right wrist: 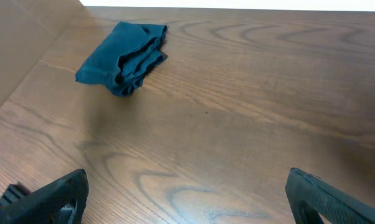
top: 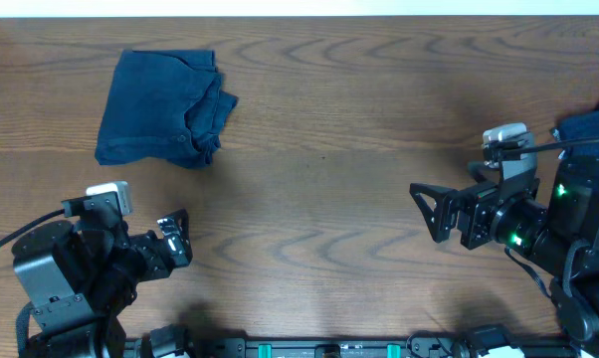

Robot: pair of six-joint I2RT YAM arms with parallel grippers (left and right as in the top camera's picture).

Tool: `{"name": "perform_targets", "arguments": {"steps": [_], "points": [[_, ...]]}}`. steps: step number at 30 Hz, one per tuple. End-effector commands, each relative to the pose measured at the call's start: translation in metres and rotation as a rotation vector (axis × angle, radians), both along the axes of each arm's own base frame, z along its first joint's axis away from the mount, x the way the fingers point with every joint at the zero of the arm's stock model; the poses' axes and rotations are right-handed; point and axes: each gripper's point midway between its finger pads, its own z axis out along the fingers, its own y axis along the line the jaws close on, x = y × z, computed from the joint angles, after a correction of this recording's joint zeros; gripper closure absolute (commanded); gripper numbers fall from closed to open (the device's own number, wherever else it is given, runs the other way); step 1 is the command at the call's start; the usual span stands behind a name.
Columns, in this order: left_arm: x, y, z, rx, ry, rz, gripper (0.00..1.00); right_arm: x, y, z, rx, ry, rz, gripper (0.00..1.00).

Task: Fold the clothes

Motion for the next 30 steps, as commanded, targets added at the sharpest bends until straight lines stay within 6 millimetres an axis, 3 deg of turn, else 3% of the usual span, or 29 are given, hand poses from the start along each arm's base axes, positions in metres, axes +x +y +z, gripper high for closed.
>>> {"name": "perform_targets", "arguments": {"steps": [1, 10, 21, 24, 30], "points": [[0.0, 0.001, -0.002, 0.011, 0.005, -0.004, 0.02, -0.002, 0.0, 0.004, -0.002, -0.015, 0.014, 0.01], [0.0, 0.001, -0.002, 0.011, 0.005, -0.004, 0.02, -0.004, -0.003, -0.001, -0.044, -0.014, 0.021, 0.01], [0.0, 0.001, -0.002, 0.011, 0.005, -0.004, 0.02, 0.003, 0.004, 0.024, -0.221, -0.414, 0.196, 0.01], [0.0, 0.001, -0.002, 0.011, 0.005, -0.004, 0.02, 0.003, 0.004, 0.008, -0.226, -0.516, 0.191, 0.01], [0.0, 0.001, -0.002, 0.011, 0.005, -0.004, 0.02, -0.008, 0.011, -0.068, -0.194, -0.533, 0.237, 0.01]]}}
